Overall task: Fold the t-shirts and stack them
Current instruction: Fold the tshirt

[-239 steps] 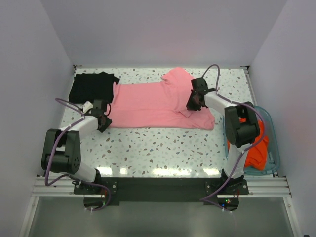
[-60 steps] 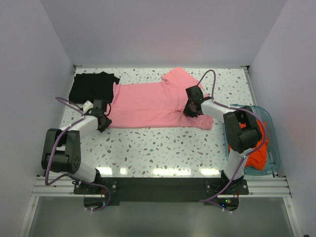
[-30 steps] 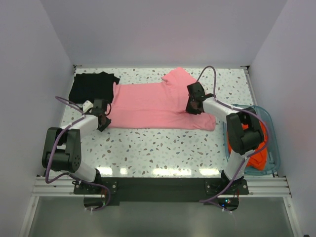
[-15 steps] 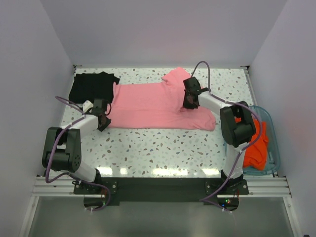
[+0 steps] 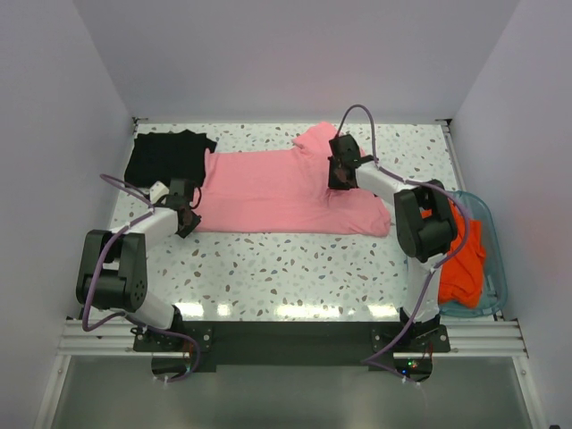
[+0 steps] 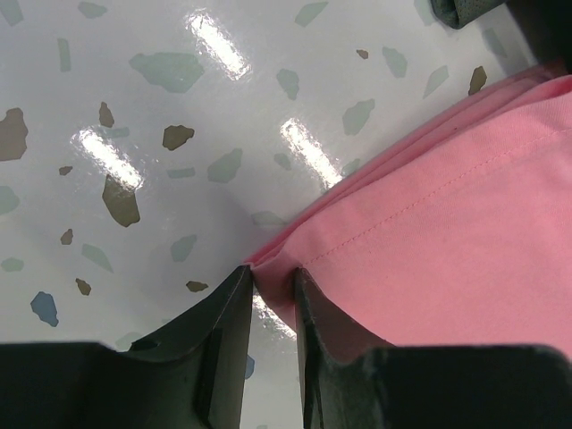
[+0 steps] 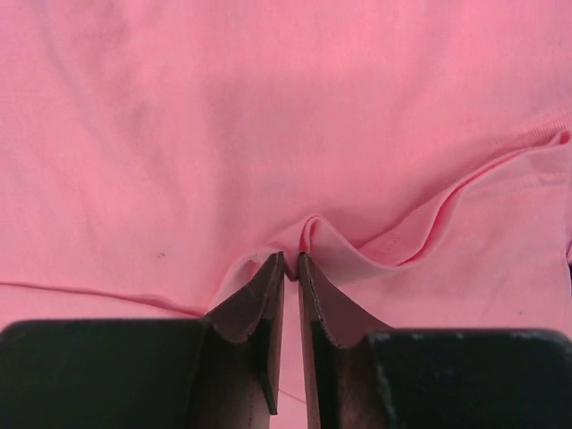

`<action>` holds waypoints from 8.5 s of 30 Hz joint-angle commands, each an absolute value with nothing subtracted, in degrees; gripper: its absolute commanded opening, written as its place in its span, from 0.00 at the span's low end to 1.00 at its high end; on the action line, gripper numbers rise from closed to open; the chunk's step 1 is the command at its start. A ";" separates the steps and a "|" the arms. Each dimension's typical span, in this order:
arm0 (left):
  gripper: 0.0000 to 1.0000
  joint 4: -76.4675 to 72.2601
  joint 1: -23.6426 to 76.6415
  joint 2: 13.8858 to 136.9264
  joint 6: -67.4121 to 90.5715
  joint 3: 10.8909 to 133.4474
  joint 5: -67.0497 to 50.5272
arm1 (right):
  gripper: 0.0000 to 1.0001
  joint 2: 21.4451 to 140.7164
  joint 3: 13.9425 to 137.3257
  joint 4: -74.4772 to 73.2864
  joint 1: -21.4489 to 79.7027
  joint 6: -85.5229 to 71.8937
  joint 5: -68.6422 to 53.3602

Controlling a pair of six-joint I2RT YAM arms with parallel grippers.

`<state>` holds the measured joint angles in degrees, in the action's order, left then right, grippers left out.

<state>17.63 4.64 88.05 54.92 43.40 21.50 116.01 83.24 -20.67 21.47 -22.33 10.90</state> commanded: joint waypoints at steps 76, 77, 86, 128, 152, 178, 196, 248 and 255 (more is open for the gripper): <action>0.00 44.73 3.87 45.10 69.52 28.22 30.23 | 0.00 49.22 40.08 -47.10 10.20 -39.11 5.54; 0.00 45.61 3.95 43.70 69.61 28.13 30.32 | 0.00 46.43 39.90 -48.15 10.20 -39.29 5.19; 0.59 48.95 5.19 41.04 63.91 36.20 29.17 | 0.76 39.55 44.91 -53.09 10.11 -38.06 5.80; 0.38 20.13 7.73 109.51 30.50 76.90 24.43 | 0.67 132.70 110.30 -27.25 15.81 -10.90 11.86; 0.37 21.44 7.73 109.69 29.53 77.34 24.00 | 0.00 129.38 106.61 -34.89 13.80 -17.14 25.83; 0.35 26.01 8.09 116.10 32.69 82.09 24.08 | 0.00 125.60 100.90 -34.45 10.37 -18.10 24.52; 0.14 27.60 8.88 115.05 36.21 79.98 25.84 | 0.00 124.72 100.46 -34.01 9.49 -18.90 22.24; 0.00 24.44 7.91 113.38 32.17 83.76 23.65 | 0.00 133.16 108.72 -30.07 11.25 -21.36 17.14; 0.00 22.06 7.65 113.82 31.47 84.99 22.15 | 0.00 127.54 107.40 -24.17 11.16 -20.83 16.52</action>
